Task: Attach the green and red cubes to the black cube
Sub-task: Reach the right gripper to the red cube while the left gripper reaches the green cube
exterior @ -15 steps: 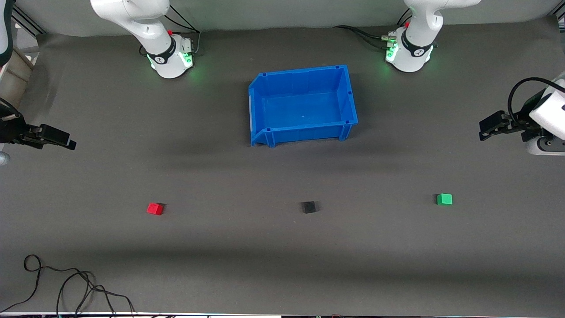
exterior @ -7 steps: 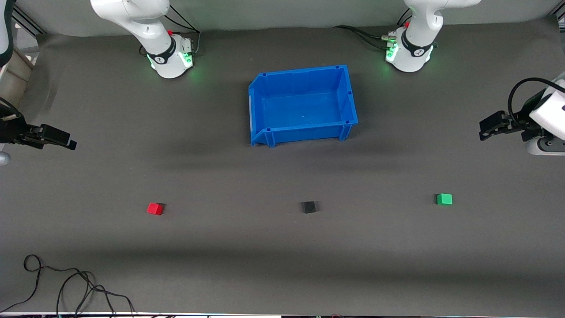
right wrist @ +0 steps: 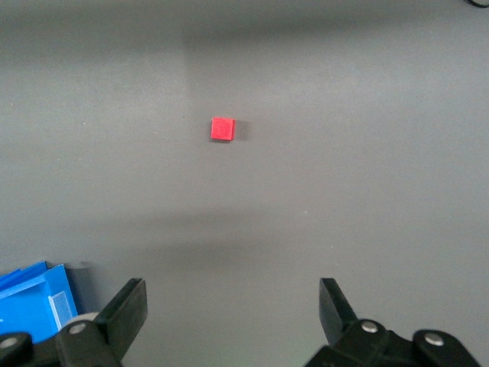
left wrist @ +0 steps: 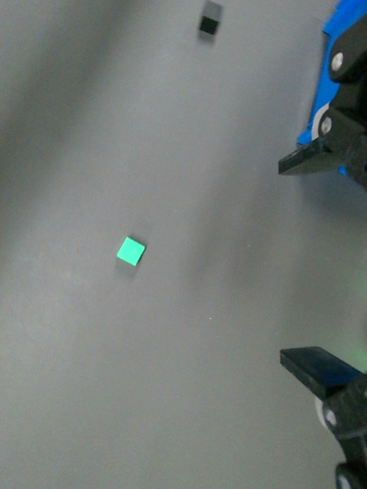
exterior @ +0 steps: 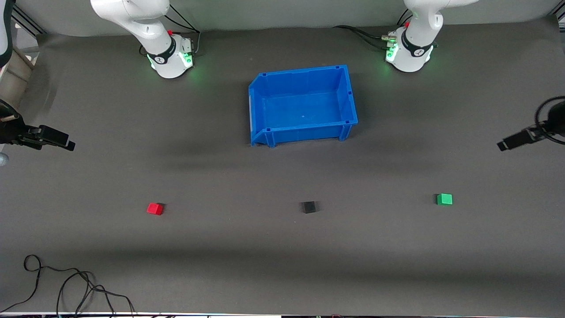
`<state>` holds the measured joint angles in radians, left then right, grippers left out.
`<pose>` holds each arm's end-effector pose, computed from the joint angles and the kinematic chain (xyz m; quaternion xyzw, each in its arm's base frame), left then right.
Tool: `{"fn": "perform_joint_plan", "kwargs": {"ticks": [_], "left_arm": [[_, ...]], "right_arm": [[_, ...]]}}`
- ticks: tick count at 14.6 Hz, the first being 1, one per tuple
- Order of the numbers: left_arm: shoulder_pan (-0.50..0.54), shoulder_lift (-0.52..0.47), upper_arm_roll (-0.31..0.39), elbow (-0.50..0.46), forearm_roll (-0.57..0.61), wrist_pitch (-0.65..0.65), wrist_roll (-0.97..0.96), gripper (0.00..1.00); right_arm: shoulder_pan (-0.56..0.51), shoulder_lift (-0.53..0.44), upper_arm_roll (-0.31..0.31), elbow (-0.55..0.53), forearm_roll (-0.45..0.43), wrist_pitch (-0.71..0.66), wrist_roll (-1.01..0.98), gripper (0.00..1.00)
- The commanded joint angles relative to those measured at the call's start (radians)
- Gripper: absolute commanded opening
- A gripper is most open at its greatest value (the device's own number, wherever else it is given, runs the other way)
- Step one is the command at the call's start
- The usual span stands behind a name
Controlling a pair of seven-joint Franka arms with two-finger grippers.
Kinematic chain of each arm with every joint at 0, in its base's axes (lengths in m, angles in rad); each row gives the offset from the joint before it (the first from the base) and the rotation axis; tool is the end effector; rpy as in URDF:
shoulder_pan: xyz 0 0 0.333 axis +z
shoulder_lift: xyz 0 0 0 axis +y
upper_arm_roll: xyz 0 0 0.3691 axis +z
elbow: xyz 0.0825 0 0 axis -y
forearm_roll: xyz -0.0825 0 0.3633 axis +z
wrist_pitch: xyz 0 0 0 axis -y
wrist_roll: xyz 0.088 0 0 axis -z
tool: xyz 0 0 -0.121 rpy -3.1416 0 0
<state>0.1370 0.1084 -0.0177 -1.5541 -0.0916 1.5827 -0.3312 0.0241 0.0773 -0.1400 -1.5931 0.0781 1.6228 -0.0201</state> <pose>0.5666 0.0575 0.6128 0.9724 0.2253 -0.0446 0.0422 0.5601 -0.0528 0.6162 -0.9979 0.0507 0.0211 0.0350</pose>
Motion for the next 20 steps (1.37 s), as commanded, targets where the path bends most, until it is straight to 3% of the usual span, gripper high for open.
{"fn": "perform_joint_plan", "kwargs": {"ticks": [1,10,14,20], "left_arm": [[0.027,0.002,-0.004,-0.001,-0.016,-0.001,-0.2,1.0],[0.052,0.092,-0.004,0.005,-0.017,0.166,-1.191,1.0],[0.052,0.218,-0.008,0.025,-0.036,0.203,-1.208,1.0],[0.128,0.344,-0.008,0.014,-0.324,0.238,-0.869,1.0]], "right_arm": [[0.004,0.068,0.003,0.027,-0.009,0.023,-0.014,1.0],[0.02,0.326,0.008,0.015,0.012,0.25,0.011,1.0],[0.026,0.444,0.011,0.015,0.017,0.37,0.02,1.0],[0.048,0.548,0.011,0.015,0.023,0.472,0.029,0.99]]}}
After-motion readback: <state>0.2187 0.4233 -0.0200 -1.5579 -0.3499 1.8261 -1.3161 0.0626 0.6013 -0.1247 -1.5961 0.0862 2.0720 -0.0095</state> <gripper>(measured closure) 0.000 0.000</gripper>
